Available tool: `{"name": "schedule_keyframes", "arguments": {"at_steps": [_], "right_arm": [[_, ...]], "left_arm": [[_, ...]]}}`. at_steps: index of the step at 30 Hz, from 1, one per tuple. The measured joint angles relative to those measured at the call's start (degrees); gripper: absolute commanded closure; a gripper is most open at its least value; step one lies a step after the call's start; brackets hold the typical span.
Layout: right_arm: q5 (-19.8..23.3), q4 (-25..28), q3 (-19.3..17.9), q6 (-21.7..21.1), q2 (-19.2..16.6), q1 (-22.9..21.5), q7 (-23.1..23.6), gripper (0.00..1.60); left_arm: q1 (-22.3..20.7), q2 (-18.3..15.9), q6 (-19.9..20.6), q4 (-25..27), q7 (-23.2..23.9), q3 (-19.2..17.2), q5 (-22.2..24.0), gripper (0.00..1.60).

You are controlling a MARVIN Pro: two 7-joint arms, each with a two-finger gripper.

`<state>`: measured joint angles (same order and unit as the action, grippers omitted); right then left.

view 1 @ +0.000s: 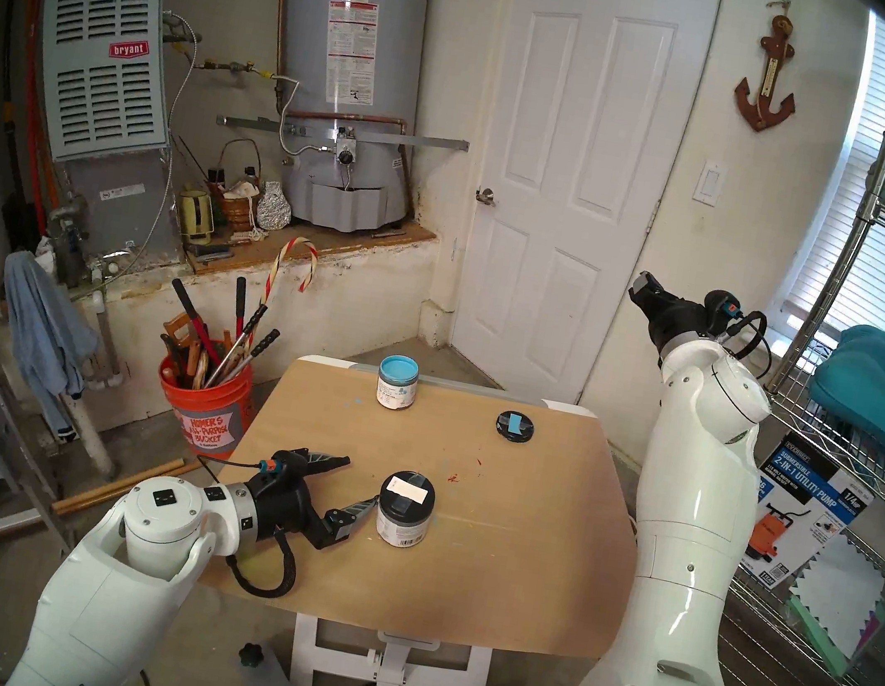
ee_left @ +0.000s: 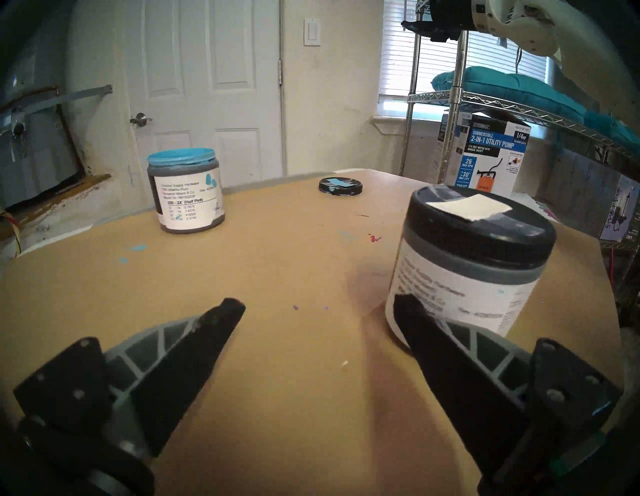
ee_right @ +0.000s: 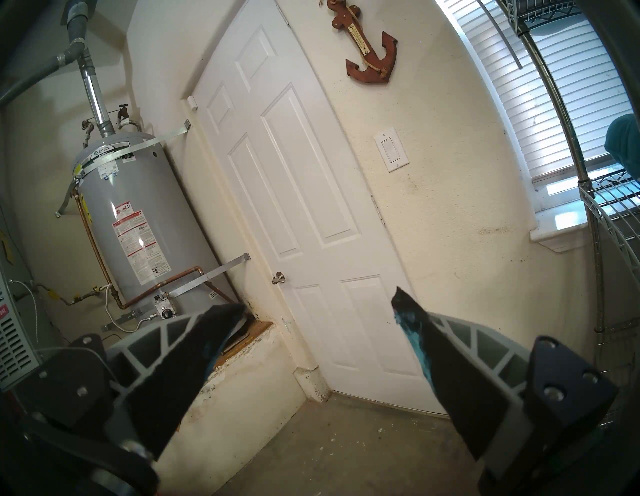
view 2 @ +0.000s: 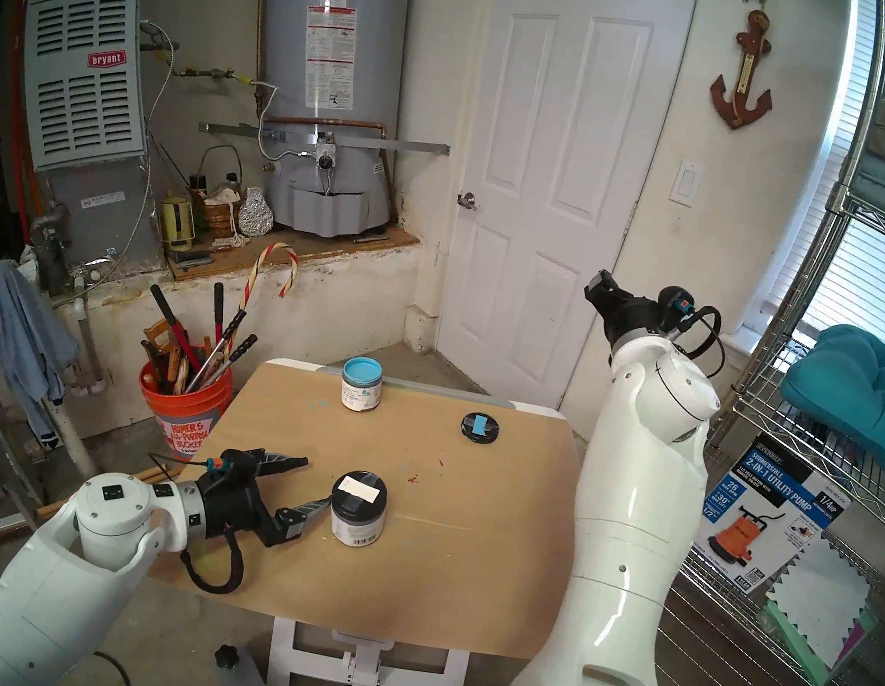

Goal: Open paint jar

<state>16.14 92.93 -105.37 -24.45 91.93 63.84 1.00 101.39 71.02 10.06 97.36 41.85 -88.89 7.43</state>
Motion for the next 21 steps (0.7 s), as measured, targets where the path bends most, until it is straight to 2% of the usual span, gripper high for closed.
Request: {"name": "schedule_keyframes", "arguments": {"at_steps": [21], "right_arm": [[0.0,0.2,0.0,0.0,0.0,0.0,0.0,0.00]], "left_arm": [[-12.5,-0.6,-1.2,-13.1,7.7,3.9,0.0,0.00]]}}
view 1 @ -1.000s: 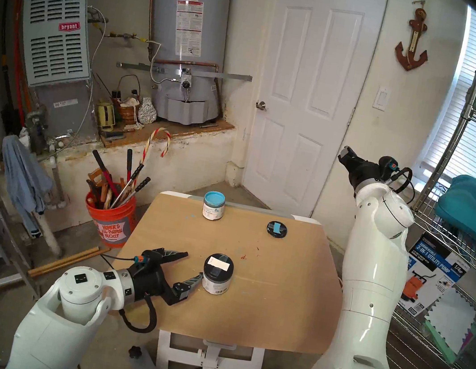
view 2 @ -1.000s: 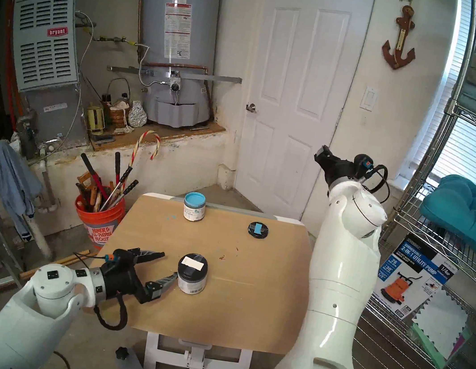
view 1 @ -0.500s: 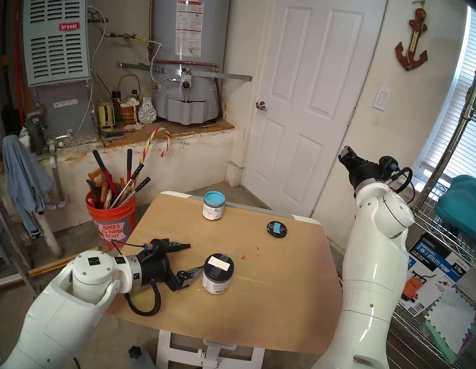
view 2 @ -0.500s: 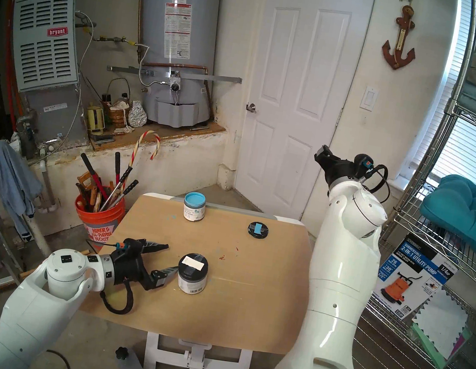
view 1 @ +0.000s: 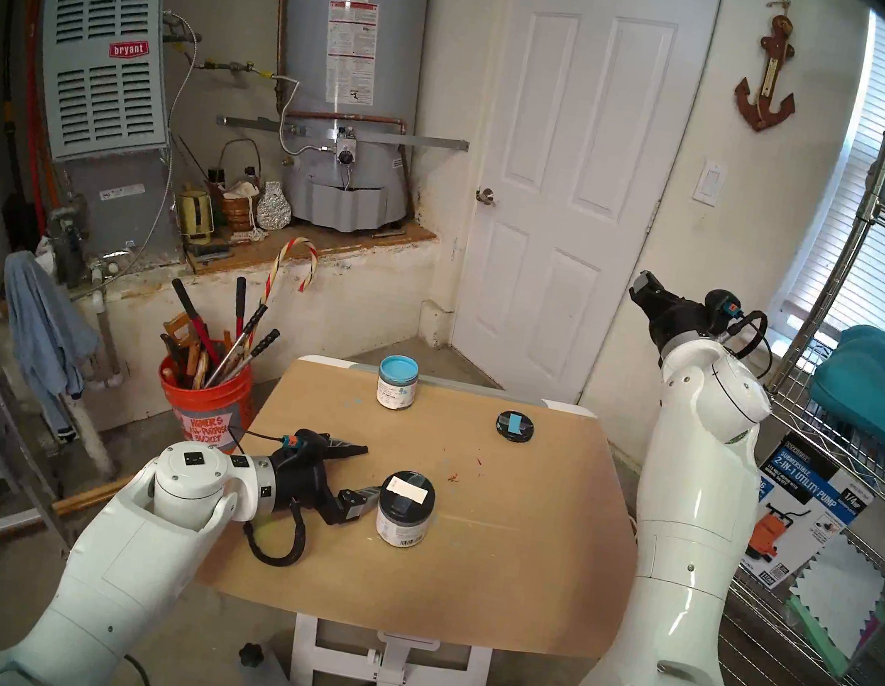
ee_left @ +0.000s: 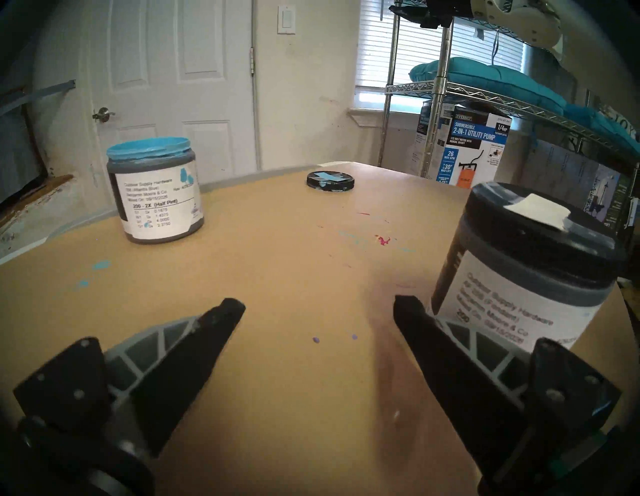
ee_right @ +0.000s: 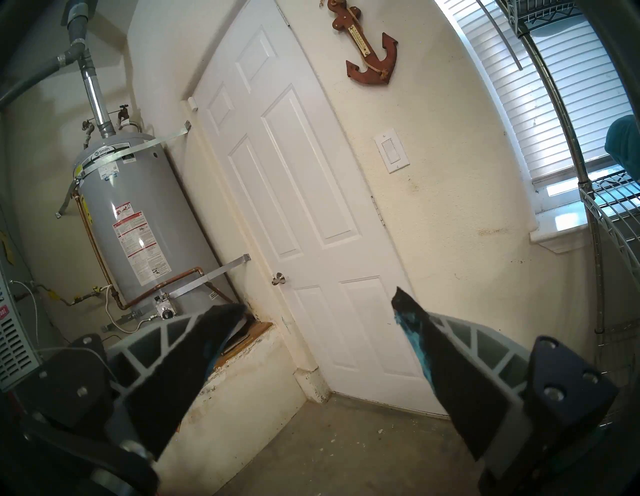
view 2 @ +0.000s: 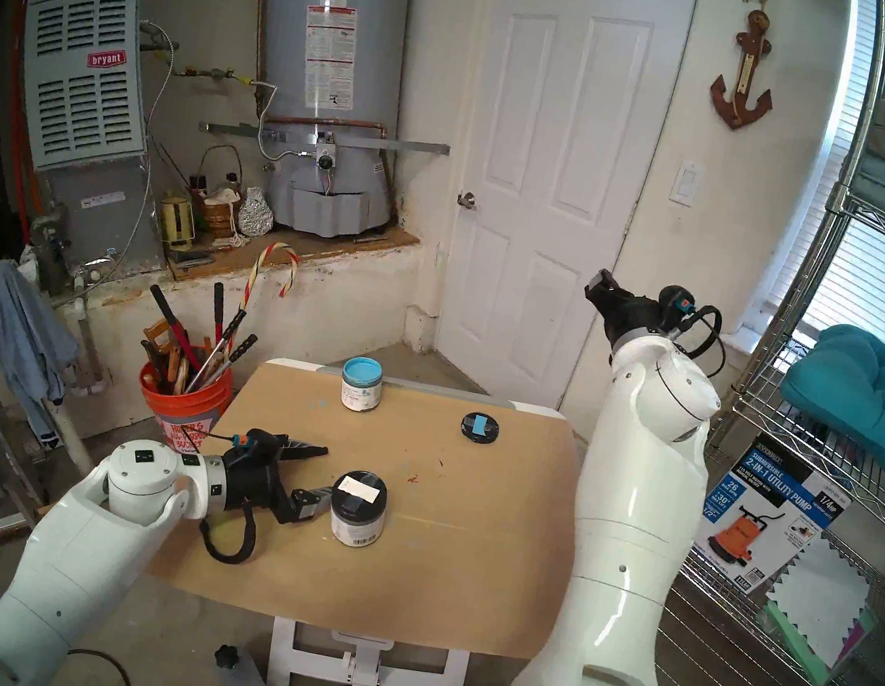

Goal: Open paint jar

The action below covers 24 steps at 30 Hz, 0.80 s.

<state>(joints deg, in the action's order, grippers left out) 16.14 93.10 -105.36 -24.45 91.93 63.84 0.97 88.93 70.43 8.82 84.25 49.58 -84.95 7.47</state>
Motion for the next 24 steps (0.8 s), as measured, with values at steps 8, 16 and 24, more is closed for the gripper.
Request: {"name": "schedule_keyframes", "arguments": {"at_steps": [8,16,24], "right_arm": [[0.0,0.1,0.0,0.0,0.0,0.0,0.0,0.00],[0.0,0.1,0.0,0.0,0.0,0.0,0.0,0.00],[0.0,0.2,0.0,0.0,0.0,0.0,0.0,0.00]], "left_arm": [[-3.0,-0.7,-1.5,-3.0,3.2,0.5,0.6,0.00],[-2.3,-2.7,-2.2,-0.9,6.2,-1.6,1.9,0.00],[0.5,-4.0,-1.3,2.0,8.8,-2.6,2.8,0.00]]}}
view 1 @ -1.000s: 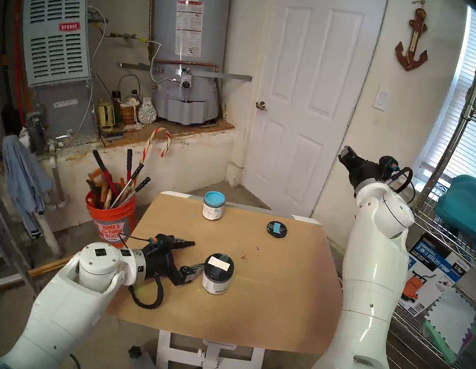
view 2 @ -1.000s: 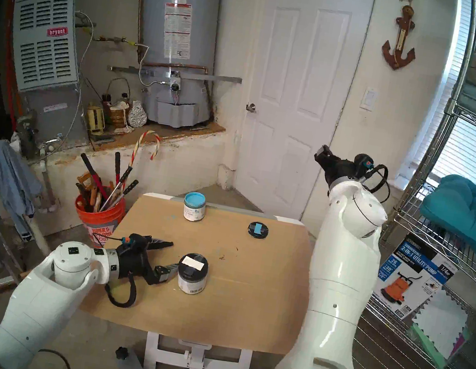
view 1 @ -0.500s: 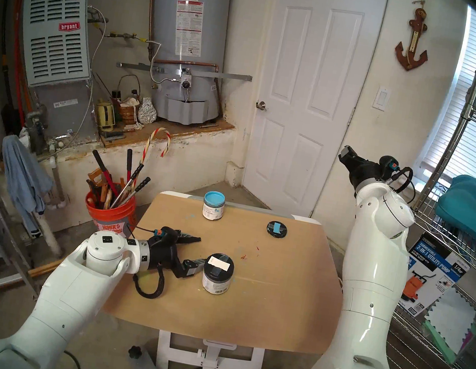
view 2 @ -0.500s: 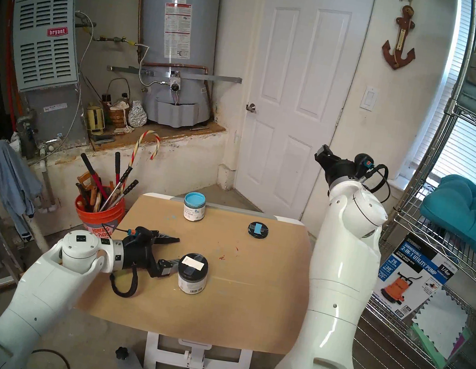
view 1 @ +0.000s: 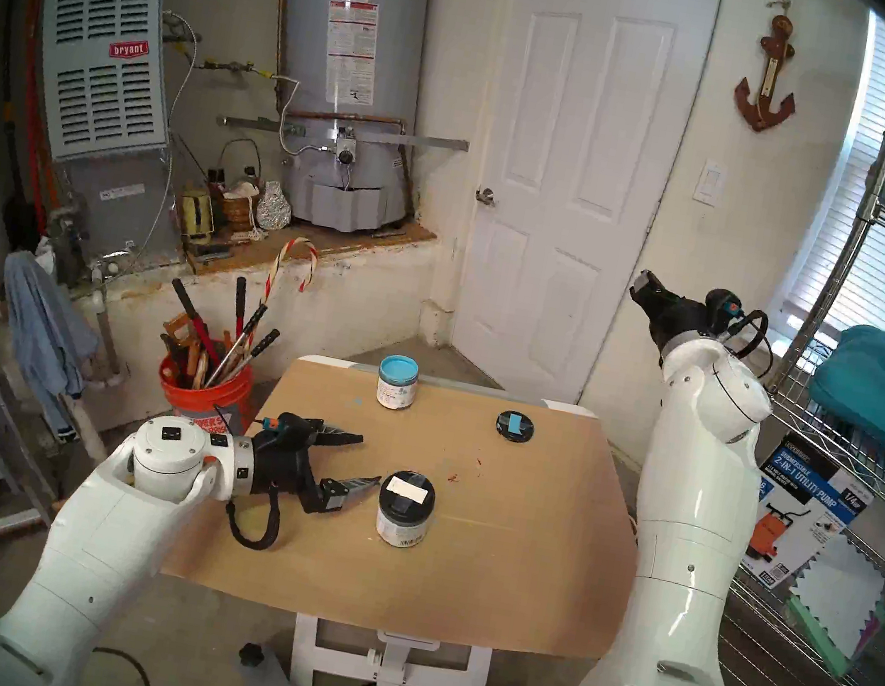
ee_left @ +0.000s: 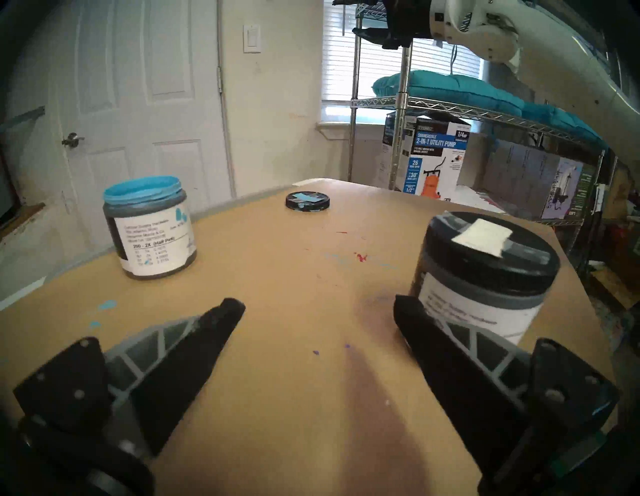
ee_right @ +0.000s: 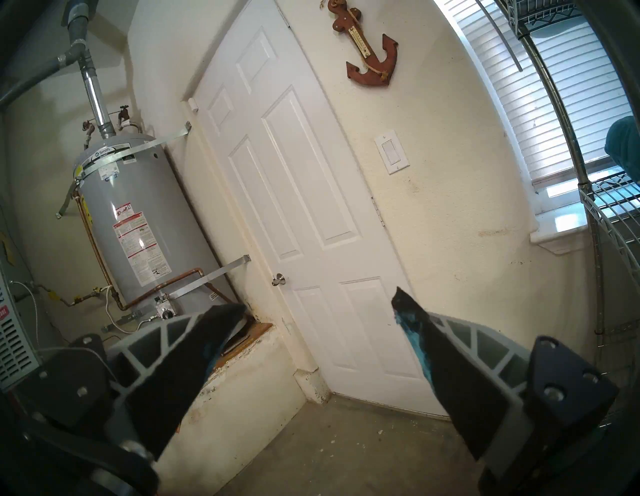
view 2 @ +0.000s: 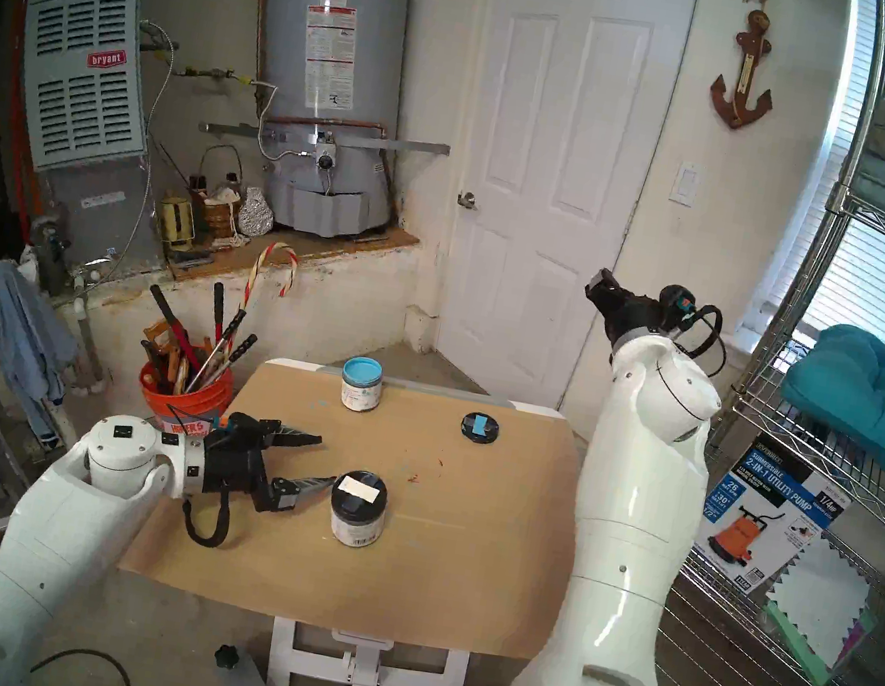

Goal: Open paint jar

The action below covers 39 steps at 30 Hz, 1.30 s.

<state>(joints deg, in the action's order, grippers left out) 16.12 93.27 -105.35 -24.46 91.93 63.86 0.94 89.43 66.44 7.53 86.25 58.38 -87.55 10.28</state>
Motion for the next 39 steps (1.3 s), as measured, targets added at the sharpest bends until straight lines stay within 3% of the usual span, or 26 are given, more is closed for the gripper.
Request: {"name": "schedule_keyframes", "arguments": {"at_steps": [20,39], "right_arm": [[0.0,0.0,0.0,0.0,0.0,0.0,0.0,0.00],[0.0,0.0,0.0,0.0,0.0,0.0,0.0,0.00]], "left_arm": [[3.7,-1.4,0.9,4.0,5.0,0.4,0.8,0.00],[-2.4,1.9,-1.6,-3.7,5.5,7.0,-1.2,0.00]]}}
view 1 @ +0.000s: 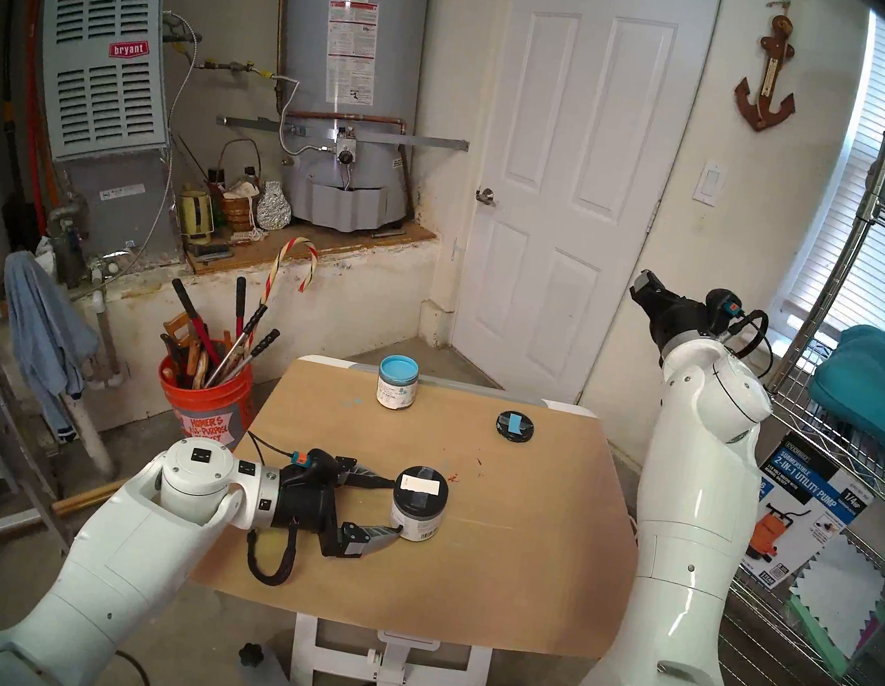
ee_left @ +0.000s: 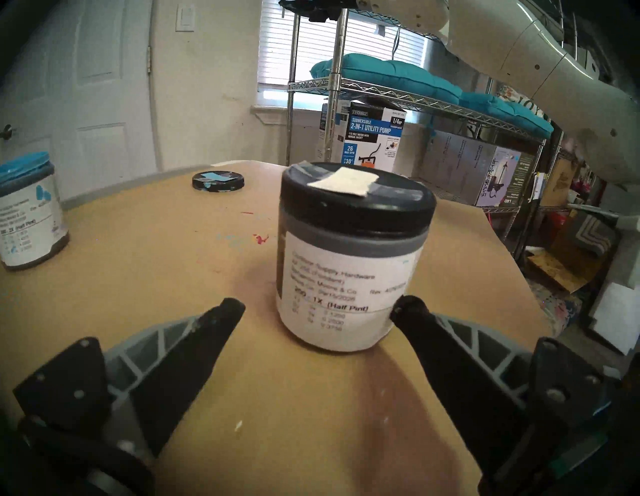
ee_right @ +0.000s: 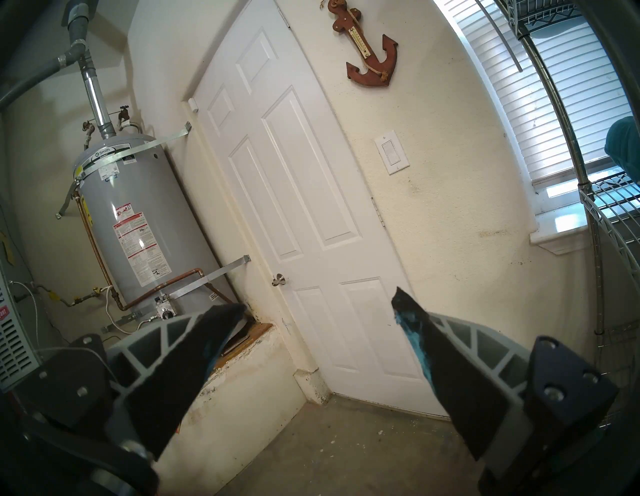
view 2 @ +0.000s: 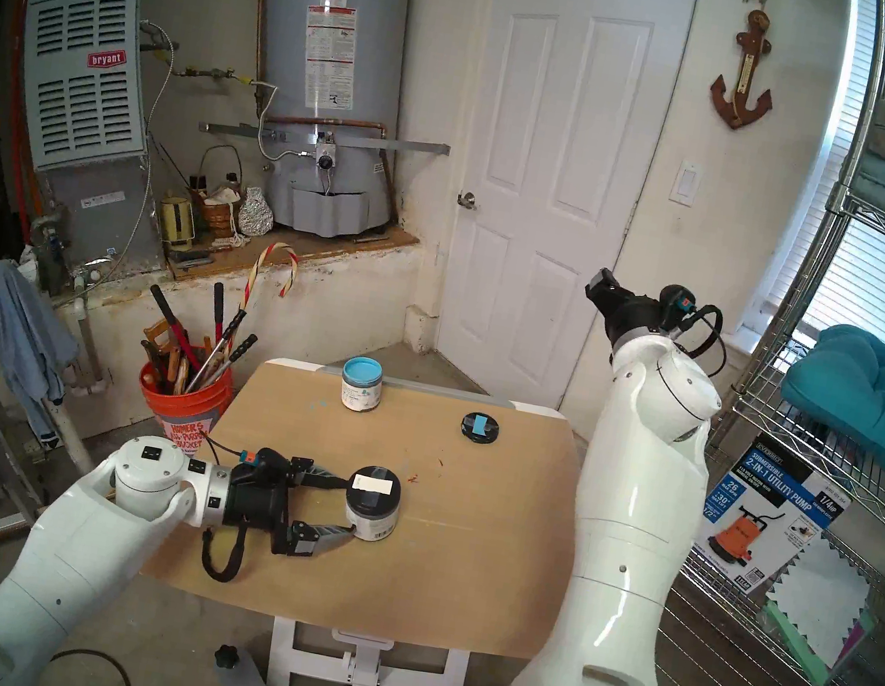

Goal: Open paint jar

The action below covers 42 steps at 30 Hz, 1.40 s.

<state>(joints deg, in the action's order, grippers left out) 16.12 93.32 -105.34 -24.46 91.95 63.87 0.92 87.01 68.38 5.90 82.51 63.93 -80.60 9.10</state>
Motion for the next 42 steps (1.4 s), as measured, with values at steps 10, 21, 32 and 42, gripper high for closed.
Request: {"name": "schedule_keyframes", "arguments": {"at_steps": [10,21,32,42], "right_arm": [[0.0,0.0,0.0,0.0,0.0,0.0,0.0,0.00],[0.0,0.0,0.0,0.0,0.0,0.0,0.0,0.00],[0.0,0.0,0.0,0.0,0.0,0.0,0.0,0.00],[0.0,0.0,0.0,0.0,0.0,0.0,0.0,0.00]], "left_arm": [[-2.8,1.6,-1.5,-2.9,0.3,1.9,0.0,0.00],[-4.4,2.6,-2.5,-4.0,0.5,2.9,0.0,0.00],[-6.4,4.2,-4.1,-7.3,-1.0,4.1,-0.6,0.00],[-8.3,5.5,-5.9,-9.3,-2.4,5.2,-1.0,0.00]]}}
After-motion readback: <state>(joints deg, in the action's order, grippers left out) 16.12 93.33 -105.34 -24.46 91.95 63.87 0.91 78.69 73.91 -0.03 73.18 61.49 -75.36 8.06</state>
